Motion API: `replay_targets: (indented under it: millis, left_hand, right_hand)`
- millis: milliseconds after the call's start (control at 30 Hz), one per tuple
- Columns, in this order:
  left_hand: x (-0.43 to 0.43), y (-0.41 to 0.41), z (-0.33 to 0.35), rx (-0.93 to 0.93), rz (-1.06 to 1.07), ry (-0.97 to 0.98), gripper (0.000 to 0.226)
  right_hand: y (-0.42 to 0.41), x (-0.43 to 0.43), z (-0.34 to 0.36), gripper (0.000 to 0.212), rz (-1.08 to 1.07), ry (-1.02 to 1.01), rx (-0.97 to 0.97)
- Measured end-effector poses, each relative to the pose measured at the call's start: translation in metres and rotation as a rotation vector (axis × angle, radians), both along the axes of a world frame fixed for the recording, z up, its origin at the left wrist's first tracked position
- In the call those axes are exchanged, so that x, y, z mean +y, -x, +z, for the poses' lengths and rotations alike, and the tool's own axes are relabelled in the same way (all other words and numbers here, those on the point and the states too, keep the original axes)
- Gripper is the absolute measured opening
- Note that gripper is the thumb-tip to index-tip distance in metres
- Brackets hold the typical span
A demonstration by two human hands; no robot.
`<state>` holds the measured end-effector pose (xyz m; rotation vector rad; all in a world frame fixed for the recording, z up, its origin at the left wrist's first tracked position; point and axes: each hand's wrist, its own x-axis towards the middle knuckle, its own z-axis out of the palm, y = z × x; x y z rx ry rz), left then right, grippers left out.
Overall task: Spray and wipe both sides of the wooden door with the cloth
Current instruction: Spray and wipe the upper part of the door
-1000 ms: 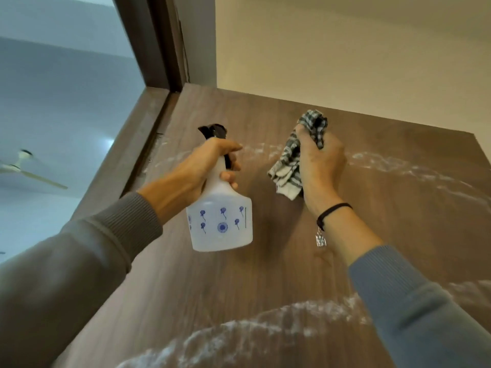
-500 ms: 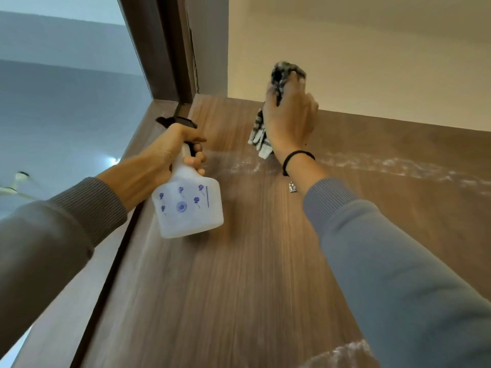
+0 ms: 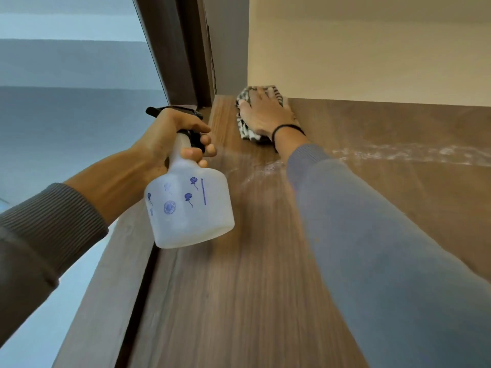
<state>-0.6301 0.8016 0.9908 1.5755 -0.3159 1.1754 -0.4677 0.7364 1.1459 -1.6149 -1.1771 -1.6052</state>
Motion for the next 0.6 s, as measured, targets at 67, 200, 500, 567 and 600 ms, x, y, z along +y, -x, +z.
replay_targets:
  millis: [67,200,500,567,600]
  left_hand:
    - [-0.001,-0.003,0.002,0.001,0.004,-0.027,0.024]
    - [-0.012,-0.013,0.008,-0.015,-0.007,-0.078,0.021]
    - [-0.015,-0.011,0.007,-0.037,-0.046,-0.094,0.019]
    - [-0.011,-0.009,0.006,-0.013,-0.004,-0.104,0.017]
    - [-0.011,-0.008,0.005,-0.004,0.005,-0.109,0.019]
  right_hand:
    - [0.018,0.011,0.005,0.051,0.007,0.019,-0.051]
    - [0.036,0.014,-0.014,0.047,-0.040,0.154,-0.279]
    - [-0.002,-0.014,-0.007,0.053,-0.048,0.166,-0.274]
    - [0.010,-0.004,0.004,0.053,-0.054,0.101,-0.213]
    - [0.016,0.004,0.005,0.052,-0.050,0.099,-0.225]
